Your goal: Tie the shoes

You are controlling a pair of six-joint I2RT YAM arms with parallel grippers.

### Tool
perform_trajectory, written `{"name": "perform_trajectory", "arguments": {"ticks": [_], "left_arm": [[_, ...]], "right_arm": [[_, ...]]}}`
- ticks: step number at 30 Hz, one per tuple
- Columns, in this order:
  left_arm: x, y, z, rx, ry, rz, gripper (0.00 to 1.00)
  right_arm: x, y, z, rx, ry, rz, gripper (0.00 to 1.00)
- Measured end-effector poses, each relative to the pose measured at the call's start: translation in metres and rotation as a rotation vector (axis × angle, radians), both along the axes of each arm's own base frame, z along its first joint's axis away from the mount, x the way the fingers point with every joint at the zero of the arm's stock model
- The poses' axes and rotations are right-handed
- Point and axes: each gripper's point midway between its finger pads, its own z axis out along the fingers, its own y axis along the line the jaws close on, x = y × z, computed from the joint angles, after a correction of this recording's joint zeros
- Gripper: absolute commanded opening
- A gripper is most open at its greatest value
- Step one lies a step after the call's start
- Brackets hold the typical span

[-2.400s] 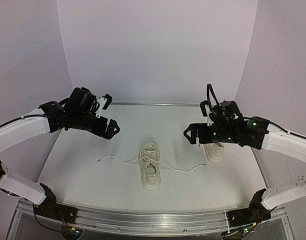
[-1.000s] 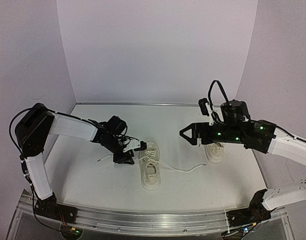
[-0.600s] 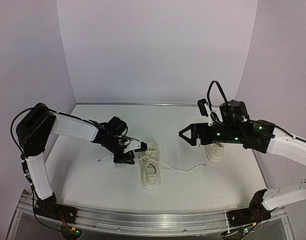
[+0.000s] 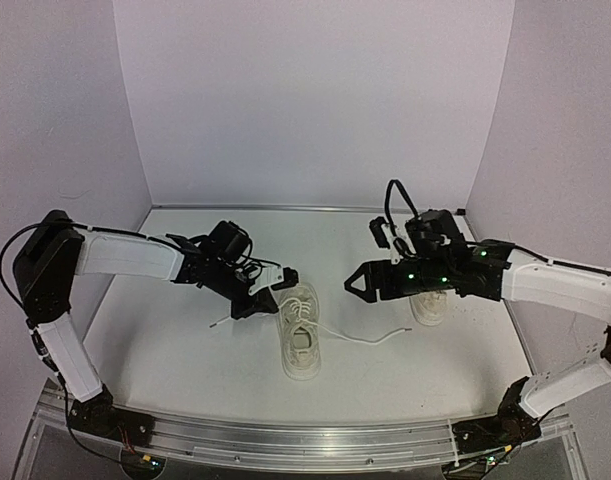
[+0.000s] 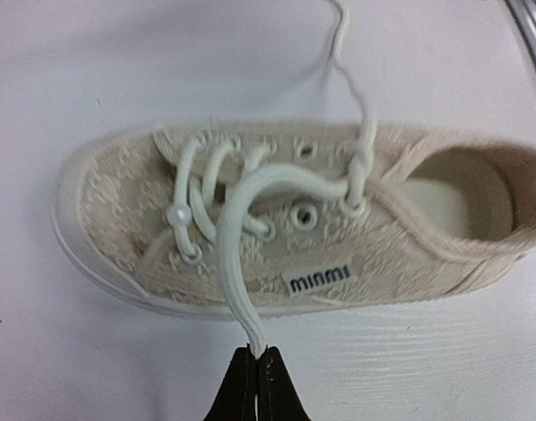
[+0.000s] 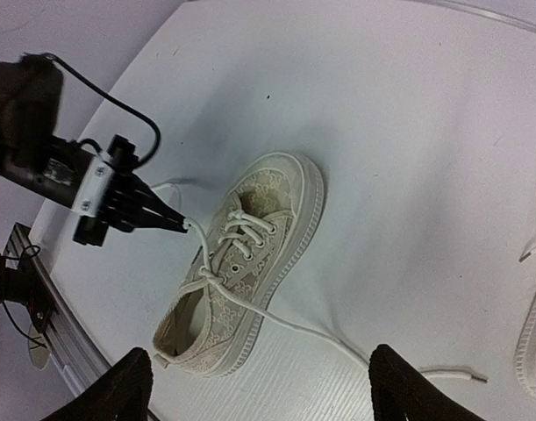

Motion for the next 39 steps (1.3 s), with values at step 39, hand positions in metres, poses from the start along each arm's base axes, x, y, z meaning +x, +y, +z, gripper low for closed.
{"name": "perform_trajectory", "arguments": {"ticks": [39], "left_arm": [[-0.017, -0.052, 0.060, -0.275, -0.070, -0.007, 0.00]], "right_arm": [[0.006, 0.095, -0.061, 0.230, 0.303, 0.167, 0.32]]}}
